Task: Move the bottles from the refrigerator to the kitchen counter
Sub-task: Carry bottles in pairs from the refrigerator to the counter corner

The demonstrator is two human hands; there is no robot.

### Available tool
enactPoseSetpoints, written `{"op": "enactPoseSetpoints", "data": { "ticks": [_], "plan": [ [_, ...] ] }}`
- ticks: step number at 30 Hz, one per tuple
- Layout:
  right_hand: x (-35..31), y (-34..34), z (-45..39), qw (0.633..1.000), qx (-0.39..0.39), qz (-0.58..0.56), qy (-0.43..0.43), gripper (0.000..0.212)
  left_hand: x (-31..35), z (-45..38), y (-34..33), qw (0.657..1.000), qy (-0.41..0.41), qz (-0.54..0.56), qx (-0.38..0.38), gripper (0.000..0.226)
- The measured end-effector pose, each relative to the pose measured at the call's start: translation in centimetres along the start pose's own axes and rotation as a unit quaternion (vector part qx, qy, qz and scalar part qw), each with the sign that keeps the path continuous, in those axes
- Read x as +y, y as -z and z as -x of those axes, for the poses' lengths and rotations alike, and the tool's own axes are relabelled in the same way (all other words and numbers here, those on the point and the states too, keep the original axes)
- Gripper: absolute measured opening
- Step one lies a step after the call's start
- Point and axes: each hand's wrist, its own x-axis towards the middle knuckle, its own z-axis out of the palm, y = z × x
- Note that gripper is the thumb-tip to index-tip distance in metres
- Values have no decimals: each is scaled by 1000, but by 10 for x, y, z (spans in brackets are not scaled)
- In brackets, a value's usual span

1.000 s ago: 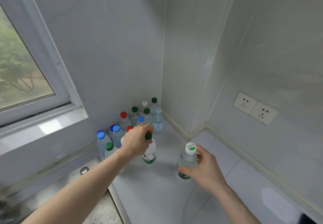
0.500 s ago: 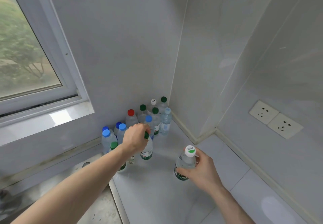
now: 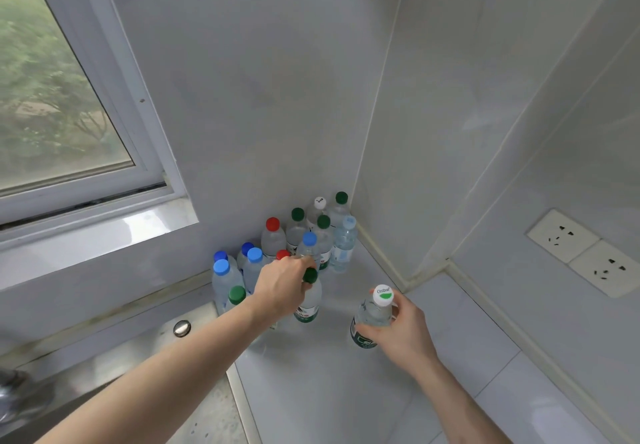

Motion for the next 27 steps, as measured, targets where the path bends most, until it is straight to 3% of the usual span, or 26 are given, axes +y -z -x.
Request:
{"op": "enactPoseSetpoints", "data": {
  "ticks": [5,19,27],
  "plan": [
    [3,-8,-12,1000,3,-1,-6,47,-2,3,-8,1000,-9,-17,11,40],
    [10,-16,-22,1000,-9,-1,-8,47,-9,-5,-5,998,-3,-55,41,23],
    [11,-22,-33,1000,-11,13,-11,50,-8,-4,2,999,3,-41,30,34]
  ]
}}
